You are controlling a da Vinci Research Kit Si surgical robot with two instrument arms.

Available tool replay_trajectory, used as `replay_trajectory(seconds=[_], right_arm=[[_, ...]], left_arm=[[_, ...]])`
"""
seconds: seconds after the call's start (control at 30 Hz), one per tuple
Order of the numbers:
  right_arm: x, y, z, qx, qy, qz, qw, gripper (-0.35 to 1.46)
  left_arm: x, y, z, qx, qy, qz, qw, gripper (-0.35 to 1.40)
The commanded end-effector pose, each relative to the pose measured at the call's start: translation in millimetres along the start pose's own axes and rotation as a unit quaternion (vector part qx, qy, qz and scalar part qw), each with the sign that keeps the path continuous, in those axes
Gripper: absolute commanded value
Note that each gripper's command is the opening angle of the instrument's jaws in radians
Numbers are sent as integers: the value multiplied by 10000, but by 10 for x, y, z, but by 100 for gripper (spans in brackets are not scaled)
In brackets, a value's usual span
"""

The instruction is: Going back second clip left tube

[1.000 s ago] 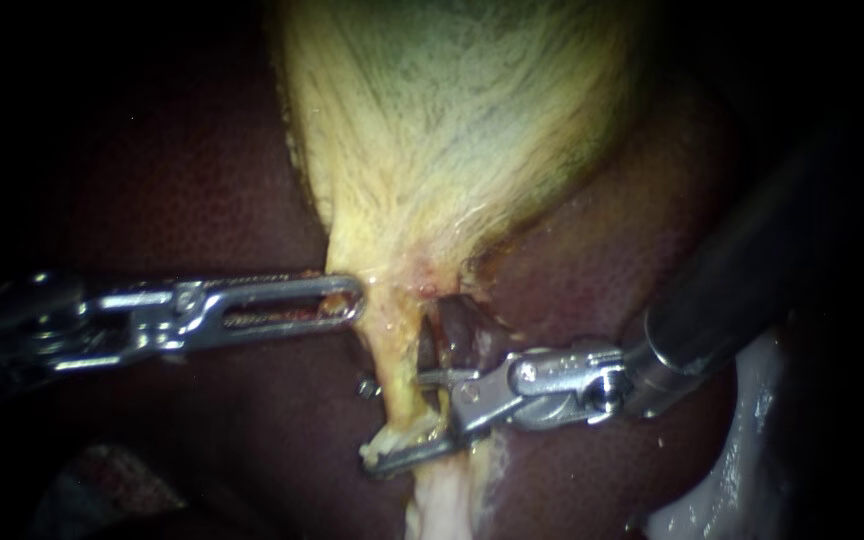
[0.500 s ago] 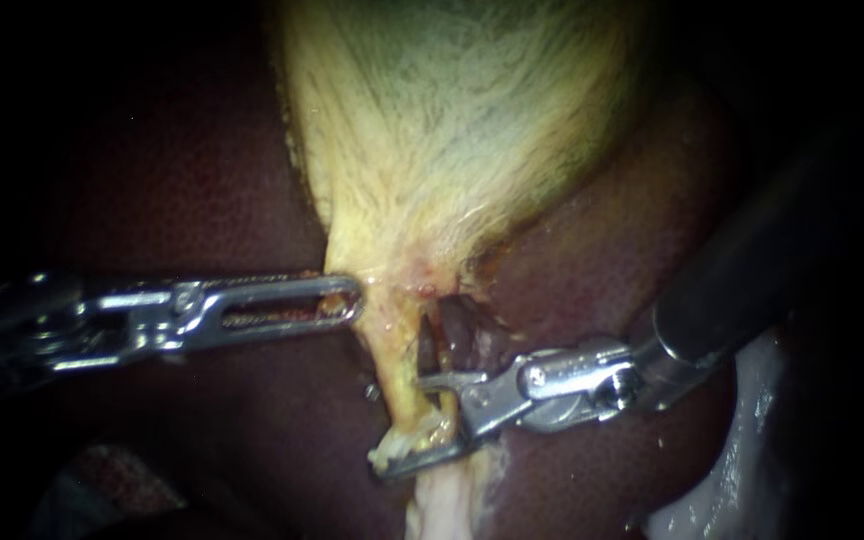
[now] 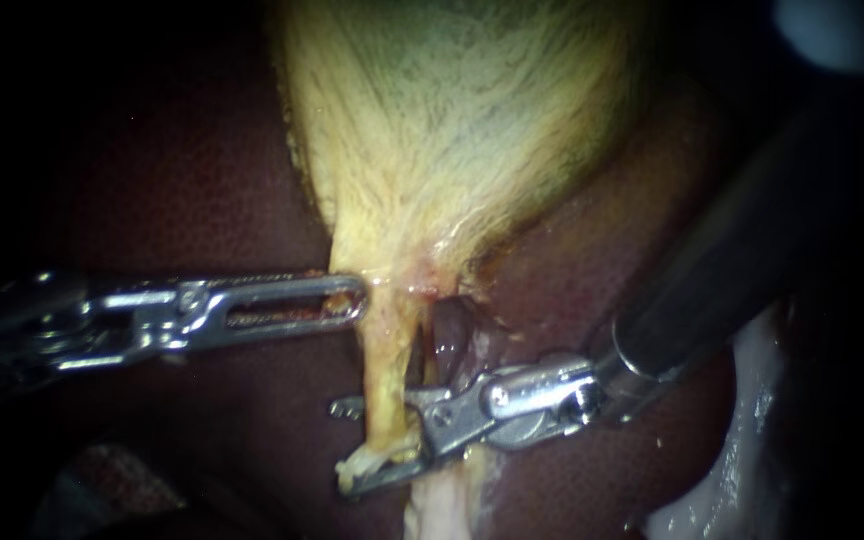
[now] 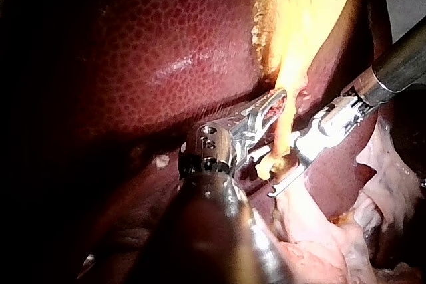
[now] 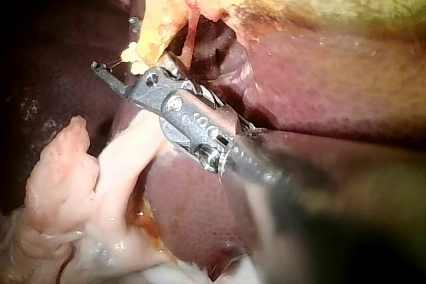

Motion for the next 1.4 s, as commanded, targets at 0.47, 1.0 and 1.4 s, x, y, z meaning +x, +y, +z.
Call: replay_trajectory(seconds=[0.47, 1.0, 1.4], right_arm=[[-15, 9, -34, 102, -39, -640, 9979, 60], [-6, 8, -135, -608, -70, -342, 9975, 60], [23, 3, -216, -660, -79, -569, 9962, 60]], left_arm=[[0, 3, -3, 7, 6, 4, 10000, -35], [1, 4, -5, 11, 9, 6, 10000, -35], [0, 6, -4, 13, 10, 7, 10000, -35]])
